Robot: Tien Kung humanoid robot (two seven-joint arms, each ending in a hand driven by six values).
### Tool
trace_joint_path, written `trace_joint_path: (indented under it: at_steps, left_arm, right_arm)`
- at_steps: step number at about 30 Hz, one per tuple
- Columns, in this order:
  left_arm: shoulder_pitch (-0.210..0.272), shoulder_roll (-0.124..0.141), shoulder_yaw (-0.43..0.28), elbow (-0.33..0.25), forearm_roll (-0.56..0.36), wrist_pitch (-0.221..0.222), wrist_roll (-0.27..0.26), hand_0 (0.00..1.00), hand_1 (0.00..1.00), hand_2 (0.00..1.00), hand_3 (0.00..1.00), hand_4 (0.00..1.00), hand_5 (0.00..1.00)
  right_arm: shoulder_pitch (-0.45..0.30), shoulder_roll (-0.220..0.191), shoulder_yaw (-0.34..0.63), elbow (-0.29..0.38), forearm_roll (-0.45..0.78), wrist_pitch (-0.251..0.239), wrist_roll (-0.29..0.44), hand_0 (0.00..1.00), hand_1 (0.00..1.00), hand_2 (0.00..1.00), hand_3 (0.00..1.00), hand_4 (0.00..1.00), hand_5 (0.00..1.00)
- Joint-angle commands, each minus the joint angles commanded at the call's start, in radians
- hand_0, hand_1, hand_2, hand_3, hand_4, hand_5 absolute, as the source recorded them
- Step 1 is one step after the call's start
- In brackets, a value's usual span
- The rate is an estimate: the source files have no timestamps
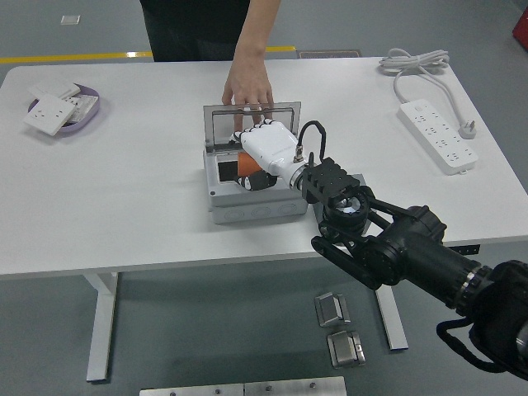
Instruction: Pick up the cylinder from the cube,place it in the box,flap close box
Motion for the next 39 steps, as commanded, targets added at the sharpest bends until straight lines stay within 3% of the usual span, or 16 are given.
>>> trace_joint_path:
  at_steps: [4, 12, 16, 21, 28, 33, 39]
  left_arm:
    - [0.001, -0.002, 0.001, 0.000, -0.002, 0.000, 0.000, 0.583, 0.615, 0.565, 0.606, 0.647, 0.264]
    - [0.006, -0.005, -0.003, 0.000, -0.002, 0.003, 0.002, 0.583, 0.615, 0.566, 0.606, 0.647, 0.264]
    - [0.005, -0.003, -0.003, 0.000, 0.000, 0.004, 0.001, 0.583, 0.615, 0.566, 0.606, 0.647, 0.264]
    - [0.002, 0.000, -0.002, 0.000, 0.002, 0.003, 0.001, 0.583, 0.615, 0.567, 0.606, 0.647, 0.264]
    - [-0.005, 0.005, 0.007, 0.000, 0.003, -0.001, -0.002, 0.583, 0.615, 0.567, 0.606, 0.646, 0.265]
    - [-0.008, 0.005, 0.011, 0.000, 0.002, -0.001, -0.003, 0.583, 0.615, 0.566, 0.605, 0.647, 0.268]
    - [-0.008, 0.004, 0.013, 0.000, 0.000, -0.001, -0.002, 0.583, 0.615, 0.567, 0.607, 0.646, 0.268]
  right_arm:
    - [-0.007, -0.008, -0.021, 0.040, 0.100, -0.023, 0.022, 0.881, 0.745, 0.735, 0.803, 0.854, 0.288]
    - [-0.001, -0.124, 0.031, 0.209, 0.420, -0.020, 0.095, 0.876, 0.744, 0.735, 0.809, 0.856, 0.279]
    - [0.036, -0.159, 0.076, 0.222, 0.550, -0.011, 0.093, 0.837, 0.724, 0.722, 0.796, 0.866, 0.310]
    - [0.097, -0.167, 0.075, 0.137, 0.679, -0.010, 0.104, 0.826, 0.714, 0.712, 0.787, 0.855, 0.311]
    - [0.161, -0.116, 0.012, -0.042, 0.818, -0.021, 0.152, 0.827, 0.711, 0.710, 0.788, 0.846, 0.301]
    - [0.167, -0.105, -0.014, -0.150, 0.854, -0.029, 0.172, 0.816, 0.705, 0.702, 0.781, 0.843, 0.304]
    - [0.159, -0.115, -0.041, -0.171, 0.863, -0.038, 0.179, 0.819, 0.704, 0.701, 0.781, 0.841, 0.308]
